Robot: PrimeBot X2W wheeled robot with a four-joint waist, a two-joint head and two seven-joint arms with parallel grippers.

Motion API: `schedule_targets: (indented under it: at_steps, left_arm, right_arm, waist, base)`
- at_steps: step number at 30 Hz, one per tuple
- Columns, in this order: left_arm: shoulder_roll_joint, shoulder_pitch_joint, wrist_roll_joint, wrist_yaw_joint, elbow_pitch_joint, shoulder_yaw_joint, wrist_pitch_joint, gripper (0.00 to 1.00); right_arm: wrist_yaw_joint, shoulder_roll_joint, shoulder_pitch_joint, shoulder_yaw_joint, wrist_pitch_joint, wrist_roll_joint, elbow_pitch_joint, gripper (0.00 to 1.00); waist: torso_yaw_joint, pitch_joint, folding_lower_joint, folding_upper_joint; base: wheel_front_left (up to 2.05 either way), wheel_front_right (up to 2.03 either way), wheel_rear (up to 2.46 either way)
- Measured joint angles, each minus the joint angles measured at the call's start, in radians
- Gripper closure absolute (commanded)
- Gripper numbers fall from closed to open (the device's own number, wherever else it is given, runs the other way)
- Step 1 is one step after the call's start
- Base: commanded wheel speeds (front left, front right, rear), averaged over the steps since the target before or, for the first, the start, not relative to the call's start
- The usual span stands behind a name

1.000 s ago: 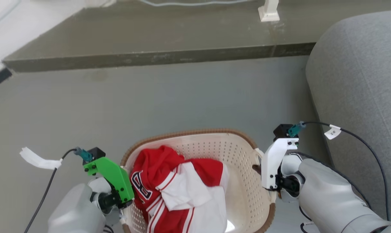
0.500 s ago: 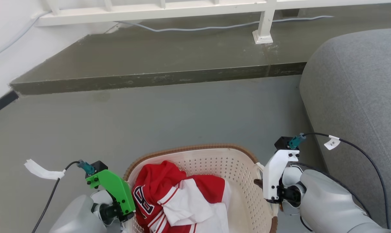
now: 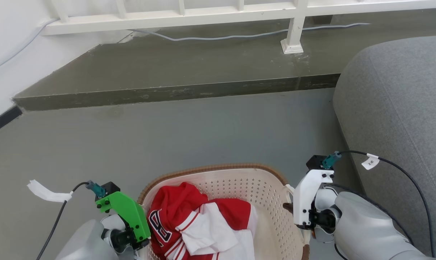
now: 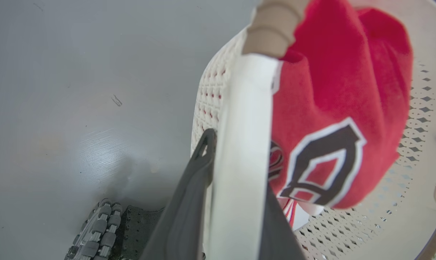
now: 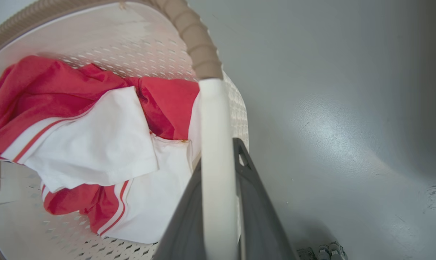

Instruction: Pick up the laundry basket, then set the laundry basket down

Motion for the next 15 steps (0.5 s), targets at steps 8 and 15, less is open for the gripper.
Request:
schedule_targets:
  at_steps: [8,15]
  left_arm:
    - [0.002,0.01,-0.007,0.0,-0.002,-0.002,0.0,1.0]
    - [0.002,0.011,-0.008,0.0,-0.006,-0.005,-0.001,1.0]
  right_arm:
    - [0.0,0.0,0.0,0.009,0.003,0.008,-0.001,1.0]
    - [0.0,0.0,0.0,0.012,0.002,0.01,0.0,1.0]
  waist:
    - [-0.001,-0.005,0.0,0.0]
    - [0.0,-0.006,0.0,0.0]
  base:
    - [0.0,0.0,0.0]
    - [0.0,0.0,0.0]
